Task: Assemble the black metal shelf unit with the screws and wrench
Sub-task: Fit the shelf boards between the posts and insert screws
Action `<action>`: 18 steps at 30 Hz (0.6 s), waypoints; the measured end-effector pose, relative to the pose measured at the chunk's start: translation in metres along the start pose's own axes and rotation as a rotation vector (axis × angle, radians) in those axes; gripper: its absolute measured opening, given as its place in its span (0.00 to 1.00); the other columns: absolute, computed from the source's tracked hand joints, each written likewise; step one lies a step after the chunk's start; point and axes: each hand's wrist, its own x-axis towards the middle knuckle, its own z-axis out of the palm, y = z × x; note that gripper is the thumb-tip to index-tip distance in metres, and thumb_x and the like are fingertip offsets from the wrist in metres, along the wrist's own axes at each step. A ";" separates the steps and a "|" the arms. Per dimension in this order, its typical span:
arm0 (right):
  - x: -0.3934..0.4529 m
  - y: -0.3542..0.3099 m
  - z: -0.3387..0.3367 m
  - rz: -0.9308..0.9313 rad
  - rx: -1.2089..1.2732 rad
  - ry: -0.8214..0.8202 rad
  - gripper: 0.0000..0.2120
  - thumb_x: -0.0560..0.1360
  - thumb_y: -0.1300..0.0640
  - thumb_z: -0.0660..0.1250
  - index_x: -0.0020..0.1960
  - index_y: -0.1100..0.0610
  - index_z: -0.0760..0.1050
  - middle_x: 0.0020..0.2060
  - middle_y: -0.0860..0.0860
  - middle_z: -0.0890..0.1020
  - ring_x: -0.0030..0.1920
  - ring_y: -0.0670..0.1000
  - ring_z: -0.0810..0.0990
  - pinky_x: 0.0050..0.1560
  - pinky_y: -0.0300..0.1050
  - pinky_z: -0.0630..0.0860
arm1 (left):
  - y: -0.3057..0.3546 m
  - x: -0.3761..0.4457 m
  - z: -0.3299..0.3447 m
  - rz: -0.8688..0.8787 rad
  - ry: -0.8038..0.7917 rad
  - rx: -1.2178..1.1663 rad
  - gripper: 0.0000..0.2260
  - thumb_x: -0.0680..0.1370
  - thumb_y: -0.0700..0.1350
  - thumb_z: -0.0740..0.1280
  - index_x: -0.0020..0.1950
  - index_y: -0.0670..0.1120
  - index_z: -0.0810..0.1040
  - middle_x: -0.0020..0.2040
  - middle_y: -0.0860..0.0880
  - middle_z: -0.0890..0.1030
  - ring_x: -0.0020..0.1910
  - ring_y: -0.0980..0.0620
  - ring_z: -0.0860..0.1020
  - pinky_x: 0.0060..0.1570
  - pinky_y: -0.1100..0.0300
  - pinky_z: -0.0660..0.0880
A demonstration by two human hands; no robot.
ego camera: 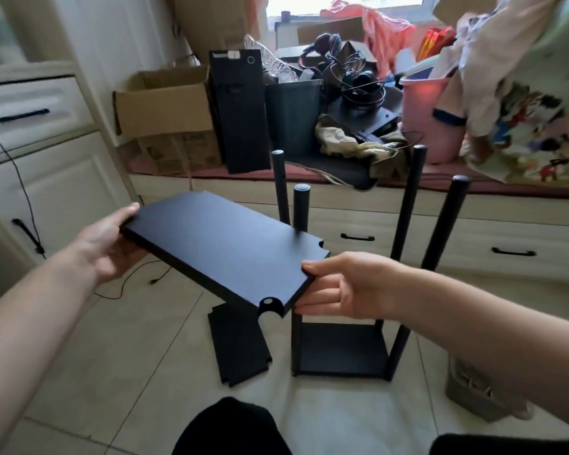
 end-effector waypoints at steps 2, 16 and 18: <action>-0.015 -0.016 -0.012 -0.037 -0.042 0.012 0.16 0.76 0.64 0.68 0.62 0.66 0.73 0.49 0.65 0.84 0.45 0.62 0.86 0.42 0.56 0.84 | 0.009 -0.010 0.007 0.017 -0.010 0.041 0.15 0.78 0.57 0.70 0.47 0.45 0.77 0.34 0.50 0.83 0.28 0.55 0.83 0.32 0.58 0.80; -0.081 -0.135 -0.098 -0.269 -0.310 0.214 0.10 0.74 0.58 0.67 0.56 0.56 0.75 0.43 0.55 0.85 0.36 0.54 0.85 0.39 0.48 0.83 | 0.053 -0.038 0.115 0.117 -0.238 0.077 0.16 0.72 0.57 0.75 0.51 0.48 0.78 0.33 0.50 0.85 0.32 0.52 0.85 0.29 0.61 0.80; -0.077 -0.157 -0.108 -0.314 -0.324 0.286 0.03 0.77 0.58 0.64 0.50 0.56 0.74 0.38 0.54 0.83 0.32 0.52 0.84 0.35 0.46 0.82 | 0.055 -0.035 0.136 0.141 -0.253 0.115 0.16 0.74 0.58 0.74 0.52 0.49 0.78 0.32 0.51 0.85 0.31 0.51 0.84 0.28 0.61 0.79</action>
